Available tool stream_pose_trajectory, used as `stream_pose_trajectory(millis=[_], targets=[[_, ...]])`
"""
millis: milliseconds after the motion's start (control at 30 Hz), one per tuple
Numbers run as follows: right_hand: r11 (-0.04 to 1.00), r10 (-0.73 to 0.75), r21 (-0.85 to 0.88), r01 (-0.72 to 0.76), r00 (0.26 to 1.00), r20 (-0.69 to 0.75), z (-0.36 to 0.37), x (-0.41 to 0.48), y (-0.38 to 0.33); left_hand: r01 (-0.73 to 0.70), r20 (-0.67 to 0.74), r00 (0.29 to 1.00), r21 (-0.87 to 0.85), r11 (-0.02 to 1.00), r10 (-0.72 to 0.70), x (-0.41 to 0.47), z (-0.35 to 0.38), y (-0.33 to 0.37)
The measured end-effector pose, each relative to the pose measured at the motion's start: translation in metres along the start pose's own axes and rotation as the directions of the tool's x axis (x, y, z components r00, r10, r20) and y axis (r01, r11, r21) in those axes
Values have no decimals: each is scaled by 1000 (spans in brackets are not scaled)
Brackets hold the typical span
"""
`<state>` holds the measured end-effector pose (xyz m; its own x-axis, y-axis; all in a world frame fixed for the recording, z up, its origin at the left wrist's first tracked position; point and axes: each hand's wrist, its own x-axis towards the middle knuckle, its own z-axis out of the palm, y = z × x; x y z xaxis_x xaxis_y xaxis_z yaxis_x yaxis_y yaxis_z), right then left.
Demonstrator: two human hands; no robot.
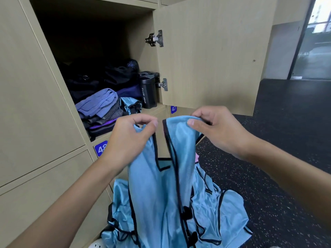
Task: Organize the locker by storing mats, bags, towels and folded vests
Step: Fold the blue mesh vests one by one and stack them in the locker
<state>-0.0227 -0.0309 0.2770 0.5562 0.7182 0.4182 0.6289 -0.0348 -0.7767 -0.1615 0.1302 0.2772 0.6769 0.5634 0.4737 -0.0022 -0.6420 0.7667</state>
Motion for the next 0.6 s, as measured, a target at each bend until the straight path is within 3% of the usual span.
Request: stream_pose_trajectory(millis=[133,367,500,600], targets=[[998,-64,31,62,996,55,-7,-3,-11,125,20,992,-12,992,-125,7,-11,-7],[990,-141,16,140,969,201,15,-11,-21,-6,51,999,-145,989,14,1,-3,3],[990,-92,126,69,977,193,27,-13,-17,-66,60,995,-230,971,82,-3,5,10],[992,-87,105,74,989,120,26,-12,-16,-89,25,995,-216,972,97,-1,4,7]])
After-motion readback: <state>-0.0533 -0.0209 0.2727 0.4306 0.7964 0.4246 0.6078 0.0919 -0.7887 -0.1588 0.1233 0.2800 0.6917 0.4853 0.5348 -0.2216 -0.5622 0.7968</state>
